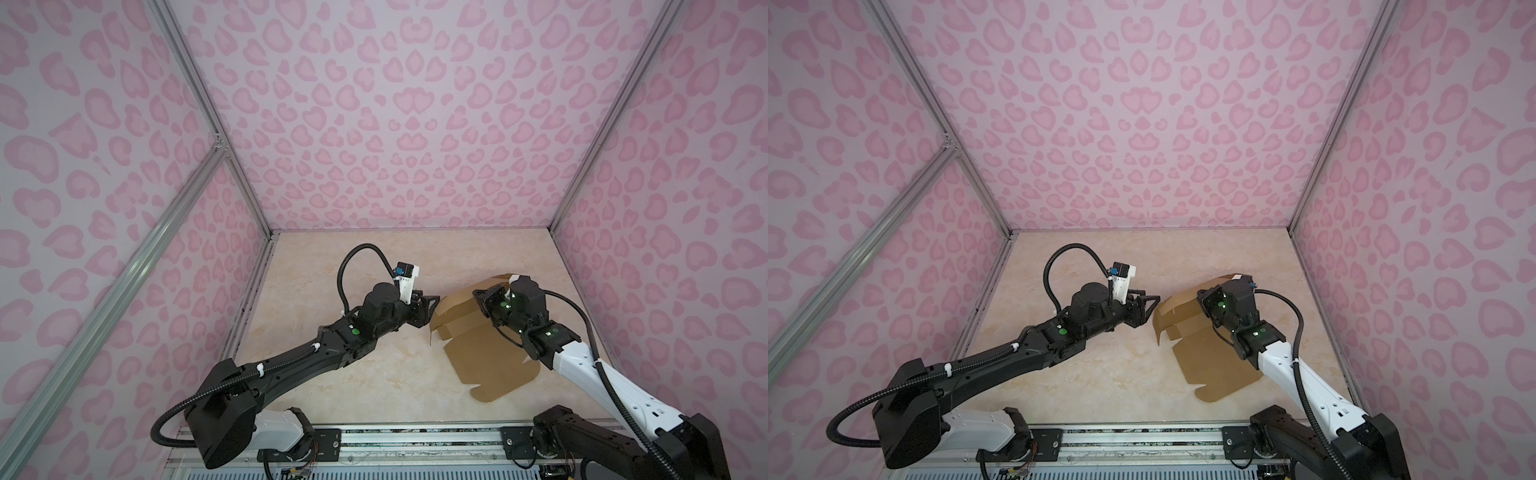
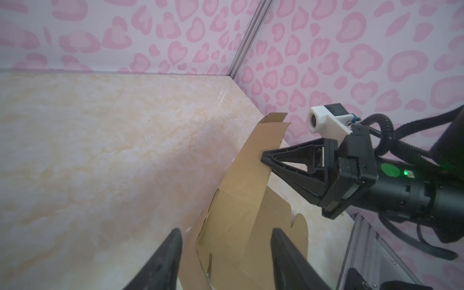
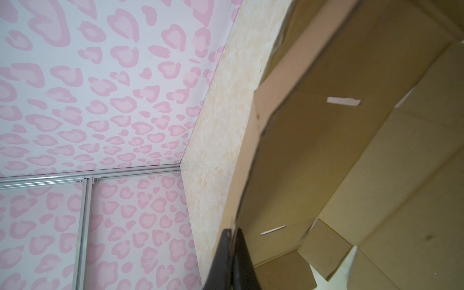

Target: Fold the paper box

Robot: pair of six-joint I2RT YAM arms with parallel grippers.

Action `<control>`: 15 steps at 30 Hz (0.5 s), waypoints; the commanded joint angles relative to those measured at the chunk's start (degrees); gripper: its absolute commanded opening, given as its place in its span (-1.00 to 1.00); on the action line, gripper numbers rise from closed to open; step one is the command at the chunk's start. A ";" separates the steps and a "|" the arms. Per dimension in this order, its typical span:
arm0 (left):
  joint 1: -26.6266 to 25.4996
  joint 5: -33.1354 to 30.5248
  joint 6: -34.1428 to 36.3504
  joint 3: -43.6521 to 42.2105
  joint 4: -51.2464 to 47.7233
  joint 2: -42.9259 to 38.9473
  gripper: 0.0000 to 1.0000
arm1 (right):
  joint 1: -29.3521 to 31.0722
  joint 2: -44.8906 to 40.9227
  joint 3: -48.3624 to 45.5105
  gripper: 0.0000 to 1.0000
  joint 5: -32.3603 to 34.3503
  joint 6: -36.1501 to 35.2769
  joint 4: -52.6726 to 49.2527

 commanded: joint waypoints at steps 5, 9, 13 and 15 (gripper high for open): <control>0.04 5.33 -15.24 4.07 -0.56 3.21 0.18 | 0.11 -0.68 -0.86 -1.00 1.05 -1.04 0.86; -0.05 6.49 -22.78 5.17 -2.60 3.61 0.20 | 0.12 -1.04 -1.52 -1.00 1.59 -1.00 0.86; -0.46 9.65 -26.81 6.67 -2.92 6.80 0.18 | 0.30 -0.90 -1.56 -1.00 1.59 -0.98 0.91; -0.98 9.70 -27.06 7.00 -2.92 7.96 0.18 | 0.38 -0.95 -1.57 -1.00 1.83 -0.87 0.91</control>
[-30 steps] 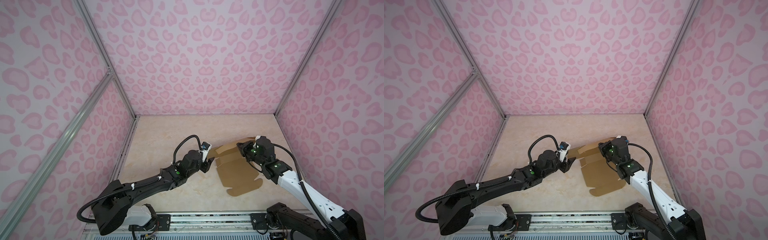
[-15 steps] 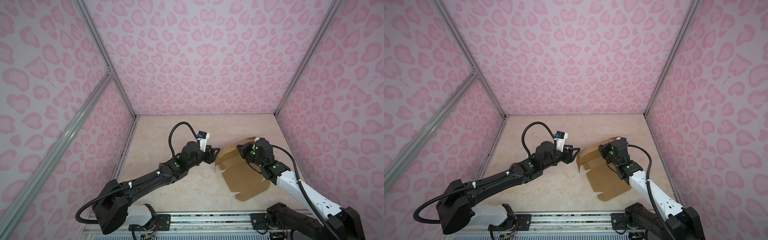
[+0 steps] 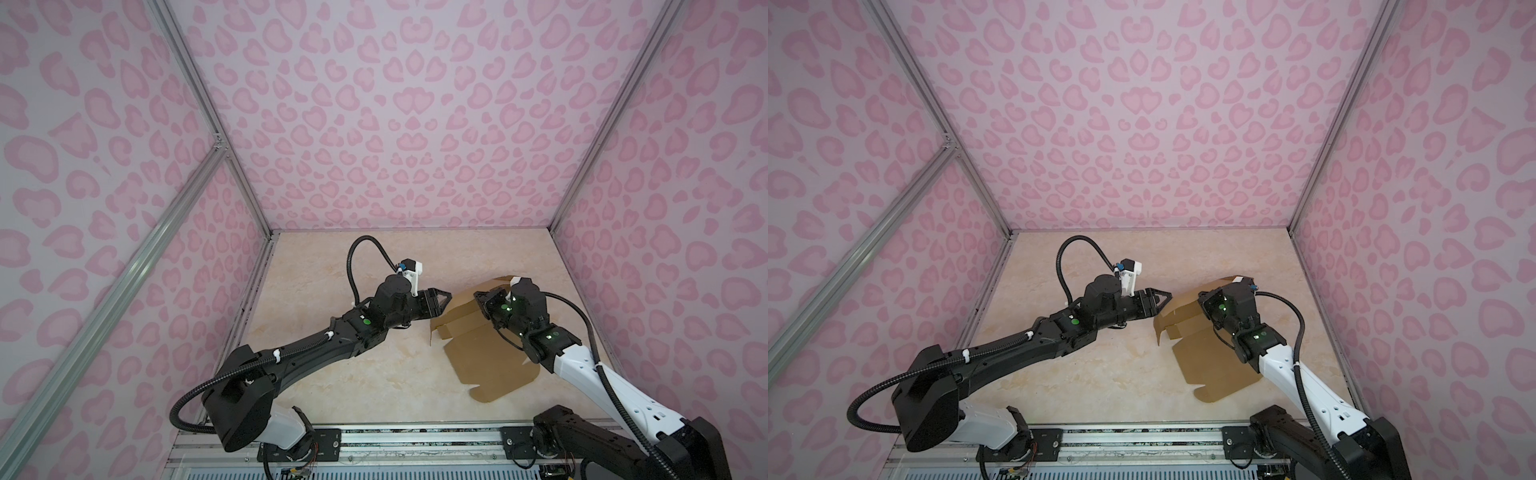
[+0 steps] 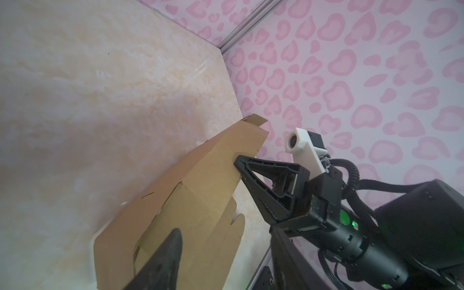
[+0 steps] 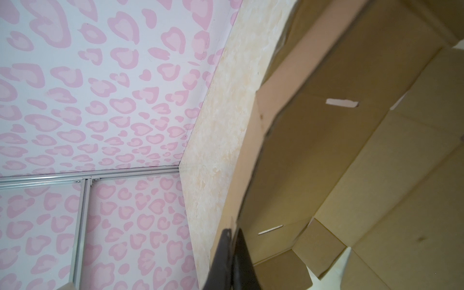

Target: Fold the paper box

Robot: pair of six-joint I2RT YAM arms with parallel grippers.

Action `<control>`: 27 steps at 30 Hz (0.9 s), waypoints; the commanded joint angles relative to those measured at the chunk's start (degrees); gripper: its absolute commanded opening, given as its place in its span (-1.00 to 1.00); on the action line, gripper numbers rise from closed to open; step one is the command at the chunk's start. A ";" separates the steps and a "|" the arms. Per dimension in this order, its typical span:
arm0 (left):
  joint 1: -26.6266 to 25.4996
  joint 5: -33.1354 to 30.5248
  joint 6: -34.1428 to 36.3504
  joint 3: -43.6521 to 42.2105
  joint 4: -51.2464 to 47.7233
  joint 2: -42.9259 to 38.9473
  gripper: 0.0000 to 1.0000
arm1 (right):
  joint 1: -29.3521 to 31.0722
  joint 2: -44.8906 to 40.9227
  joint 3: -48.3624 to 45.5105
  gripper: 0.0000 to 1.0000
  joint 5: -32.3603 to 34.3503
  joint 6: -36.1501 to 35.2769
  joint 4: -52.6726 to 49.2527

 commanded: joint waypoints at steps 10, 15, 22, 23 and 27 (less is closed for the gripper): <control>-1.53 -0.64 -2.80 2.31 -3.54 5.20 0.17 | 1.05 0.10 -1.02 -1.00 1.53 -0.48 0.64; -1.64 -1.37 -3.43 2.81 -2.60 6.94 0.16 | 1.39 0.10 -2.01 -1.00 1.59 -0.01 1.50; -2.45 -1.60 -4.14 4.79 -2.50 9.85 0.13 | 2.19 0.06 -3.04 -1.00 1.87 0.58 2.30; -2.42 -1.94 -4.15 4.88 -2.61 9.99 0.12 | 2.28 -0.09 -3.26 -1.00 1.96 0.62 2.33; -2.45 -2.95 -4.65 5.19 -2.64 10.54 0.08 | 2.59 -0.70 -4.21 -1.00 2.21 1.14 2.53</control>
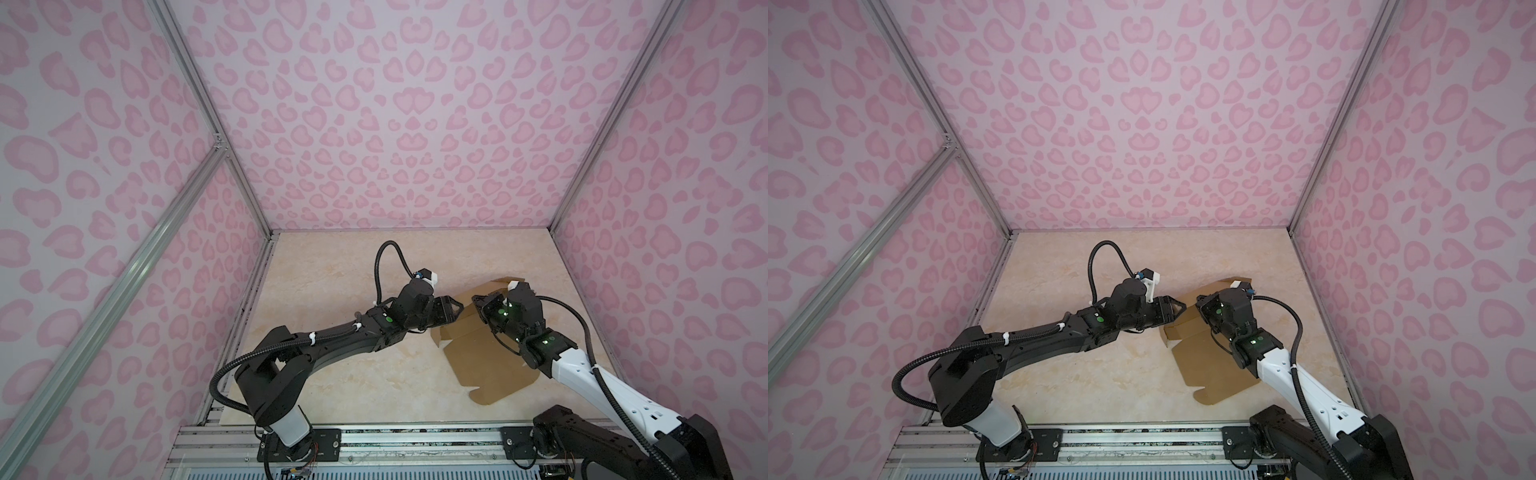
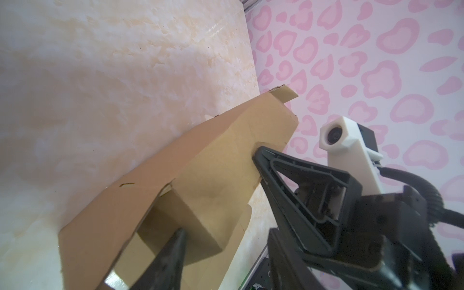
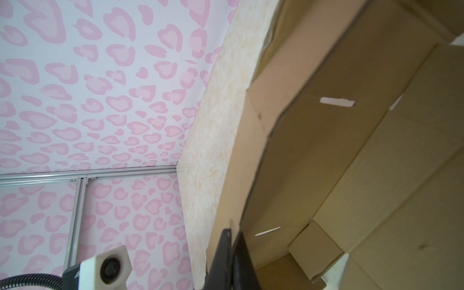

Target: Fold the paper box

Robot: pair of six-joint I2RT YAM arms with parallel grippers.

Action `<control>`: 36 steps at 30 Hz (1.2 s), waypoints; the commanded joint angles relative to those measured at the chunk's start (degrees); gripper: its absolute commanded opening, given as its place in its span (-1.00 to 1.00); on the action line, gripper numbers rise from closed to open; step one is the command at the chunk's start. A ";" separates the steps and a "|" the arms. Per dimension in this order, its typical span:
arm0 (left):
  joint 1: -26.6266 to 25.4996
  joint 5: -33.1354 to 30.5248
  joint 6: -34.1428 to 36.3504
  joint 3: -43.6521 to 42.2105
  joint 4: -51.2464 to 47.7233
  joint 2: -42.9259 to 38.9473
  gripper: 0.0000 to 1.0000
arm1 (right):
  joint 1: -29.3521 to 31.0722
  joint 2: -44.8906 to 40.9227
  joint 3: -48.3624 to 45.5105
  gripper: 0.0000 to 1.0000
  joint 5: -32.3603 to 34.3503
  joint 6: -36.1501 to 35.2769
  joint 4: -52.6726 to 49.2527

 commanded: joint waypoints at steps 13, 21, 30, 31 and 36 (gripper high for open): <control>0.20 -5.79 1.98 1.54 -1.71 -1.96 -0.12 | 1.23 -1.54 -2.43 -1.00 2.08 1.20 -0.46; 2.26 -16.56 22.77 -8.10 -7.94 -20.77 0.14 | 1.24 -1.38 -4.49 -1.00 1.57 0.52 7.01; 5.32 -34.31 38.44 -13.28 -26.80 -39.86 0.34 | 2.65 7.24 -5.66 -1.00 -1.53 1.27 30.78; 5.87 -35.50 39.10 -13.90 -28.09 -41.24 0.35 | 3.22 8.50 -5.66 -1.00 -1.14 2.13 32.99; 8.38 -40.10 42.77 -18.14 -31.52 -47.06 0.53 | 7.03 19.51 -5.03 -1.00 1.47 7.04 48.69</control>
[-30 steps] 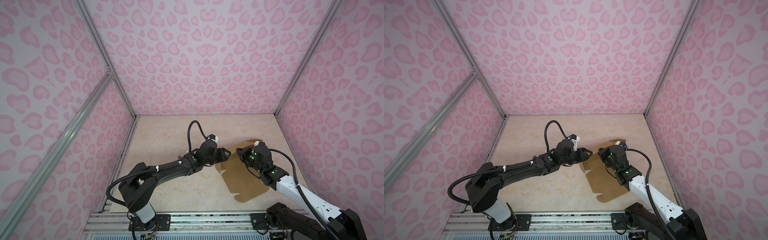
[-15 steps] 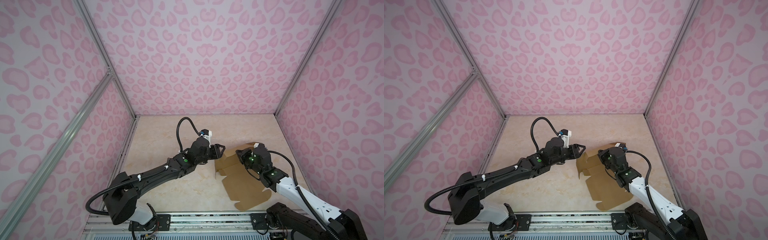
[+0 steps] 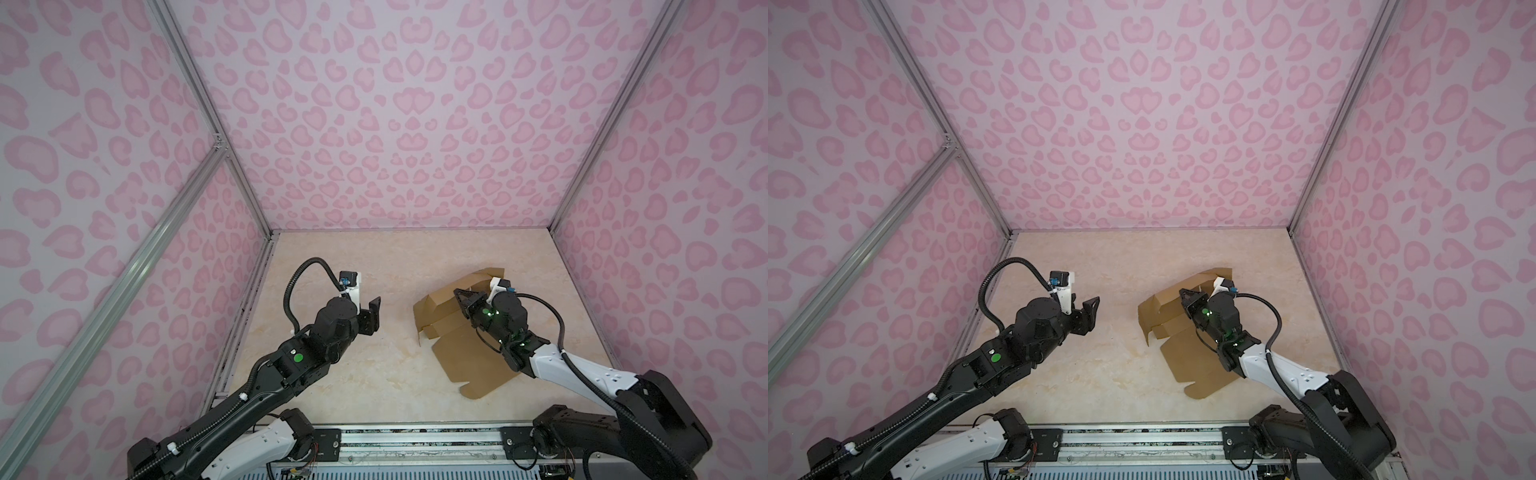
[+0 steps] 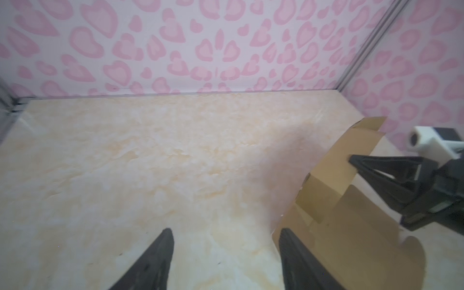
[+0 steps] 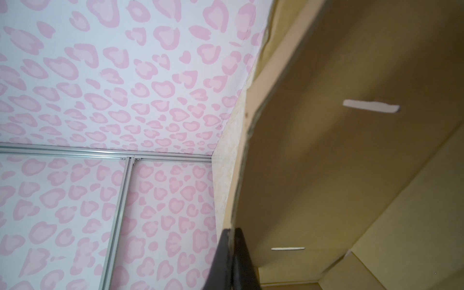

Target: Fold the paper box

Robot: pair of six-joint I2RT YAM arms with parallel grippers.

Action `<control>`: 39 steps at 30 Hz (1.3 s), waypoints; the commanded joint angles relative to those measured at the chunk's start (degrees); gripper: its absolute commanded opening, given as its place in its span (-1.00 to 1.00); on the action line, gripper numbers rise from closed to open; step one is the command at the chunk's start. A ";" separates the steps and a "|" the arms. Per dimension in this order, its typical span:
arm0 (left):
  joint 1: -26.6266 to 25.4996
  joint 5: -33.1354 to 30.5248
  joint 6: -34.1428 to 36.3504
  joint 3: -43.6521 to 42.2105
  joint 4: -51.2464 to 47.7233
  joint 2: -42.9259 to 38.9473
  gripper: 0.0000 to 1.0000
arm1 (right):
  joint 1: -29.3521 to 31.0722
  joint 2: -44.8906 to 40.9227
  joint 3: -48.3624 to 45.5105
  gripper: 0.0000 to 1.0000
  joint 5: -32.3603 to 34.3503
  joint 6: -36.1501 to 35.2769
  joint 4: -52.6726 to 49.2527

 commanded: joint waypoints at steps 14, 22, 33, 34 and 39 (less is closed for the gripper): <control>2.40 1.37 0.24 -0.42 -0.17 9.45 0.58 | 3.03 12.30 -0.07 -1.00 4.39 4.31 18.48; 2.48 0.32 -2.42 -2.04 6.39 15.04 0.58 | 2.90 11.76 2.36 -1.00 3.00 2.01 9.07; 5.32 2.04 3.56 -11.70 30.50 17.56 0.59 | 2.68 10.92 11.98 -1.00 1.87 -2.55 -9.73; 6.36 3.73 3.66 -12.36 32.20 17.87 0.58 | 2.68 10.90 12.00 -1.00 1.86 -2.46 -9.52; 9.34 11.32 6.17 -15.09 40.87 20.90 0.53 | 2.46 11.46 12.10 -1.00 1.09 -2.58 -8.87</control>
